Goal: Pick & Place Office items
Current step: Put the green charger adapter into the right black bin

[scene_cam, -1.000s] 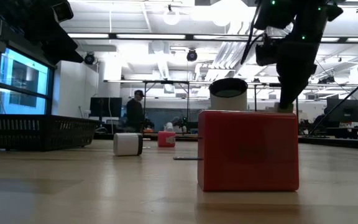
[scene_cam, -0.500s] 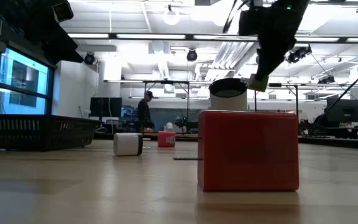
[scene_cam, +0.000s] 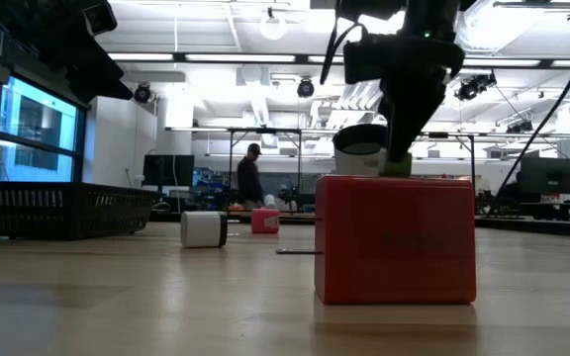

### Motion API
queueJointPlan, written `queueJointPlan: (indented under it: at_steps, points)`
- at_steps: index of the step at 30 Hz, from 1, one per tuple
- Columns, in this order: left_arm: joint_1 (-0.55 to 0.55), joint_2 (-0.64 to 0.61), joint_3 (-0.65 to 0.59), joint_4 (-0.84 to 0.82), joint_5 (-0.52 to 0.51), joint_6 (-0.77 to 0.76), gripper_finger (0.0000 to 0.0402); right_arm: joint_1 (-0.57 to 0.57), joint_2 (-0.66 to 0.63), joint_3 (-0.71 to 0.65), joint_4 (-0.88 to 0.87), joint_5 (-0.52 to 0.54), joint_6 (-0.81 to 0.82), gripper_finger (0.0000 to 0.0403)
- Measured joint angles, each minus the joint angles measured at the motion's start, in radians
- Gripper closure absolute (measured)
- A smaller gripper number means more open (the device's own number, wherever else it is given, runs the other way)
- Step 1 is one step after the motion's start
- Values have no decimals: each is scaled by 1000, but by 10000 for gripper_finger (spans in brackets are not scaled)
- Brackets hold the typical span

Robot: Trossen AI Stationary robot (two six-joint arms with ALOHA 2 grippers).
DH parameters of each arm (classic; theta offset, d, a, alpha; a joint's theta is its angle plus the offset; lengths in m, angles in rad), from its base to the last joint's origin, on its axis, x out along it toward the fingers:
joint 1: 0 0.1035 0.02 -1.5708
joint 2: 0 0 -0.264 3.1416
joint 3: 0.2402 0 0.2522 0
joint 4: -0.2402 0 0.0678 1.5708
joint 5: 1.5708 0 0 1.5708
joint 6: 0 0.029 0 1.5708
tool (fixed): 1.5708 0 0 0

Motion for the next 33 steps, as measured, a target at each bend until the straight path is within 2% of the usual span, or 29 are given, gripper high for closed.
queueJointPlan:
  at_steps: [6, 14, 22, 33]
  points:
    - [0, 0, 0, 0, 0, 0, 186, 30, 55, 0, 75, -27, 18, 291]
    - [0, 0, 0, 0, 0, 0, 186, 62, 102, 0, 73, -52, 37, 291]
    - [0, 0, 0, 0, 0, 0, 186, 80, 104, -2, 76, -19, 48, 291]
    - [0, 0, 0, 7, 0, 0, 186, 77, 188, -4, 89, -49, 44, 291]
